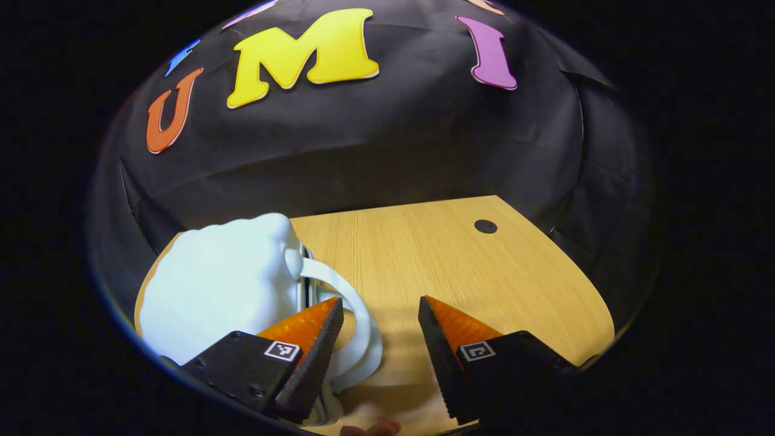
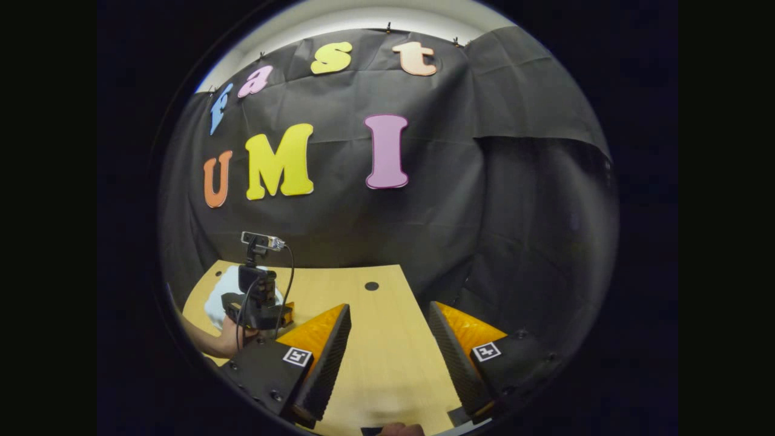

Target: First open the suitcase, pack the skin care products into it, and then close the suitcase.

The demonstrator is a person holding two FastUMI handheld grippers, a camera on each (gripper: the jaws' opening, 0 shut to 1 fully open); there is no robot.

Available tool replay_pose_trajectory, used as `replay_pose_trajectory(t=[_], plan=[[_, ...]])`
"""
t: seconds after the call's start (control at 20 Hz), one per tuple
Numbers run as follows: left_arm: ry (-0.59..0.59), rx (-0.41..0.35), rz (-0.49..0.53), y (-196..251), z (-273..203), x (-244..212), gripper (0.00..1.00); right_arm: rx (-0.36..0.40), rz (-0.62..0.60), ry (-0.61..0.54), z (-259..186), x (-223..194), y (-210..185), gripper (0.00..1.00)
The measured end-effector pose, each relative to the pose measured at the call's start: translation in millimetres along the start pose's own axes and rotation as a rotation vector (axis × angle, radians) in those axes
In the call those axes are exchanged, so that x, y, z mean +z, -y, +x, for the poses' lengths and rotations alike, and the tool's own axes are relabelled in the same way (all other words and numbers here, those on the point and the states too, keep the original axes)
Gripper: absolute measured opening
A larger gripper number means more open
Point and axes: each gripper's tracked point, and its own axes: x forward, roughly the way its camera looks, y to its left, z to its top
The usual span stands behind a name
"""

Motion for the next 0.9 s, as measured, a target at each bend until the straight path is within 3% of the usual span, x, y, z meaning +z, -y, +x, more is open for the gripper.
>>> replay_pose_trajectory(t=[0.2,0.35,0.4,0.45,0.6,0.8,0.85,0.9], plan=[[0.174,-0.008,-0.026,-20.2,-70.0,67.1,0.83,0.082,0.009,0.080,15.7,31.4,-39.2,0.78],[0.336,0.033,-0.048,-52.8,-138.1,124.5,0.88,0.150,0.016,0.187,24.0,73.8,-79.2,0.77],[0.383,0.054,-0.043,-64.7,-157.2,140.8,0.89,0.167,0.019,0.214,25.0,84.7,-93.0,0.72],[0.428,0.069,-0.037,-75.3,-172.7,154.4,0.89,0.181,0.026,0.224,26.0,92.7,-105.6,0.77],[0.481,0.089,-0.064,-91.7,-212.2,171.8,0.90,0.225,0.042,0.253,20.6,109.0,-140.6,0.77],[0.528,0.117,-0.149,-116.3,-242.0,176.4,0.90,0.199,0.000,0.319,4.5,120.2,-160.3,0.77],[0.531,0.130,-0.149,-121.3,-247.3,174.8,0.99,0.201,-0.011,0.332,-1.2,121.4,-165.7,0.77],[0.530,0.145,-0.144,-123.2,-255.0,171.6,0.93,0.209,-0.021,0.340,-5.1,121.0,-172.4,0.72]])
